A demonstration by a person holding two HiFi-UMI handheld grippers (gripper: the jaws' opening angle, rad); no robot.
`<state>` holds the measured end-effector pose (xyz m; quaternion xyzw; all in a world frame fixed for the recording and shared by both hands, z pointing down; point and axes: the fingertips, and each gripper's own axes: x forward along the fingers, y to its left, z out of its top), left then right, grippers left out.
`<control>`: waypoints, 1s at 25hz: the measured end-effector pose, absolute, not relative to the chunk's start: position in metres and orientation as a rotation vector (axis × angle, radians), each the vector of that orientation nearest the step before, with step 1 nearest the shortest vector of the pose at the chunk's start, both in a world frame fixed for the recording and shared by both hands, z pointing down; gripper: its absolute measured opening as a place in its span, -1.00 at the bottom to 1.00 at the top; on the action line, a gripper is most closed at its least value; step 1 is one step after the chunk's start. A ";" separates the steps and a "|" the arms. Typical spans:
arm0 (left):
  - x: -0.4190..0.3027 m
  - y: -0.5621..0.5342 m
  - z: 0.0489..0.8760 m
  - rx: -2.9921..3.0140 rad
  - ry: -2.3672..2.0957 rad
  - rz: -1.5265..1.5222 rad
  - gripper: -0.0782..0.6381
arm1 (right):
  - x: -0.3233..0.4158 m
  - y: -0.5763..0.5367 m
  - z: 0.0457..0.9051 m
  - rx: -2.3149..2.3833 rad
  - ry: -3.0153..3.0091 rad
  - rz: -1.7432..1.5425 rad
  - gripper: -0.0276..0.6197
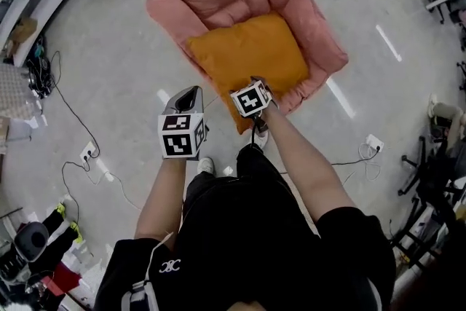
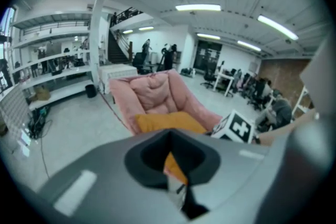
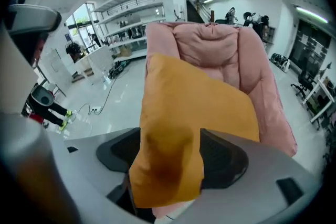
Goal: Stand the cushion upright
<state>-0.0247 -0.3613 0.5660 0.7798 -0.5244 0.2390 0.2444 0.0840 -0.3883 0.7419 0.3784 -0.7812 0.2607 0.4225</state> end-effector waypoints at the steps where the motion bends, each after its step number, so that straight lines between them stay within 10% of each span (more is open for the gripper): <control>1: -0.029 -0.362 0.567 2.102 -1.454 0.654 -0.78 | 0.083 -0.392 0.752 0.911 -1.935 0.642 0.09; 10: -0.062 -0.338 0.577 1.894 -1.617 0.642 -0.78 | 0.067 -0.406 0.799 0.781 -1.920 0.567 -0.15; 18: -0.073 -0.323 0.574 1.857 -1.653 0.613 -0.78 | 0.084 -0.409 0.788 0.777 -1.903 0.610 -0.76; 25: -0.060 -0.340 0.558 1.958 -1.615 0.609 -0.78 | 0.112 -0.415 0.745 0.872 -1.957 0.806 -0.82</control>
